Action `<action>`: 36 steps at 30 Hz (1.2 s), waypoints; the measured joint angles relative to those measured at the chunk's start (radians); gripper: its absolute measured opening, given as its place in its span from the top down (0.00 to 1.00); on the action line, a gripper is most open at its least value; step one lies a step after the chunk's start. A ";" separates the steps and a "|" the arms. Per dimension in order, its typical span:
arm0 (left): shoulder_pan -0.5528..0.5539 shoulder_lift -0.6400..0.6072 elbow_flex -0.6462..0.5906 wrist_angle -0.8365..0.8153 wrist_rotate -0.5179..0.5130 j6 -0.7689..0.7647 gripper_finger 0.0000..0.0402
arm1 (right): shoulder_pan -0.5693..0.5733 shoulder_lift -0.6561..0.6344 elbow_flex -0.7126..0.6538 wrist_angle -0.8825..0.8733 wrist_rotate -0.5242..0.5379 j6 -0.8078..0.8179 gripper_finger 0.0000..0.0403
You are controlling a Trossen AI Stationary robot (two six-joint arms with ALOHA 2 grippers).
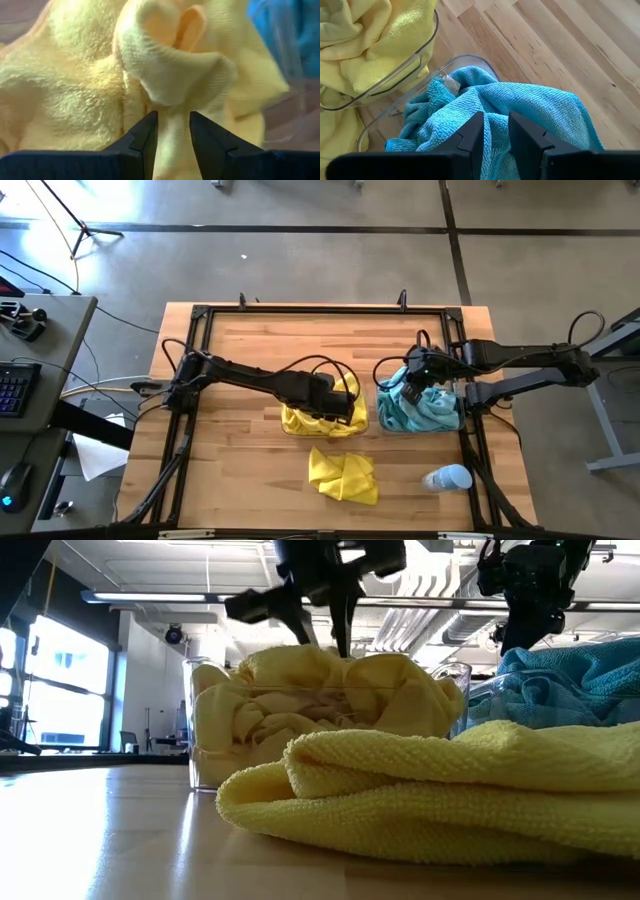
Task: Sort microfiber towel by color & place in baskets
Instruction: Put the yellow microfiber cloth into the left transparent bin
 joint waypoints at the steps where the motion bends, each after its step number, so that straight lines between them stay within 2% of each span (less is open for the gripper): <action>1: 0.000 -0.006 0.010 -0.006 -0.002 0.000 0.74 | 0.000 0.000 0.000 0.000 0.000 0.000 0.79; 6: -0.004 -0.064 0.018 -0.018 -0.044 0.009 0.74 | 0.000 0.000 0.000 0.001 0.000 0.000 0.79; 9: -0.015 -0.096 0.018 -0.018 -0.091 0.065 0.74 | 0.000 0.000 0.000 0.001 0.002 -0.021 0.79; 12: -0.041 -0.116 0.018 -0.008 -0.177 0.151 0.74 | 0.000 0.000 0.000 0.001 0.002 -0.054 0.79; 18: -0.090 -0.125 0.019 -0.012 -0.257 0.401 0.74 | 0.000 0.000 0.000 0.039 0.025 -0.040 0.79; 24: -0.102 -0.131 0.006 -0.138 -0.318 0.577 0.81 | 0.031 0.008 0.004 0.115 0.003 0.051 0.84; 29: -0.075 -0.267 -0.159 -0.113 -0.352 0.747 0.89 | 0.123 0.090 0.099 0.116 0.123 0.173 0.98; 33: -0.042 -0.462 -0.391 0.044 -0.287 0.908 0.93 | 0.201 0.205 0.235 0.071 0.224 0.346 0.97; 36: -0.017 -0.629 -0.546 0.136 -0.234 0.983 0.94 | 0.259 0.308 0.339 0.012 0.246 0.482 0.99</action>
